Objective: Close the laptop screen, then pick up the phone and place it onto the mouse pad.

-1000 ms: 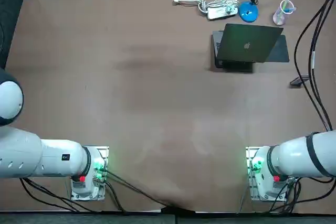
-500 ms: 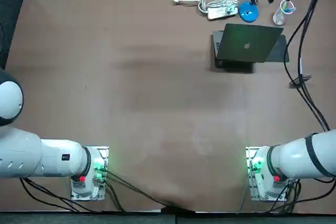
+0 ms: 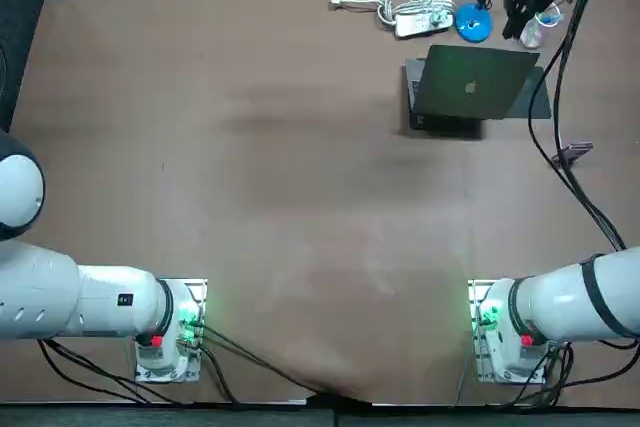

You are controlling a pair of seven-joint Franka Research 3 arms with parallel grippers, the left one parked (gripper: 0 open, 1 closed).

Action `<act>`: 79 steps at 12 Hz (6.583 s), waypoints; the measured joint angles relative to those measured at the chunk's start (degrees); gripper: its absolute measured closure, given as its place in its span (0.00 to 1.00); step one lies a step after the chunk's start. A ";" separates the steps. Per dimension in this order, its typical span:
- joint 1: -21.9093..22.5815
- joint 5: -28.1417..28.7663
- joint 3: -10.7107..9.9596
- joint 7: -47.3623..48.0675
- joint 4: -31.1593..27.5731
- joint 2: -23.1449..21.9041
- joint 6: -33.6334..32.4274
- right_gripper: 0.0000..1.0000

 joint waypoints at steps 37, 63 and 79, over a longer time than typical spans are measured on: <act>1.88 0.26 -0.23 5.93 -7.28 19.87 30.31 0.98; -30.81 -0.02 -2.51 12.00 -13.41 3.18 17.75 0.07; -47.81 7.59 -2.36 26.43 -33.45 3.31 40.61 0.07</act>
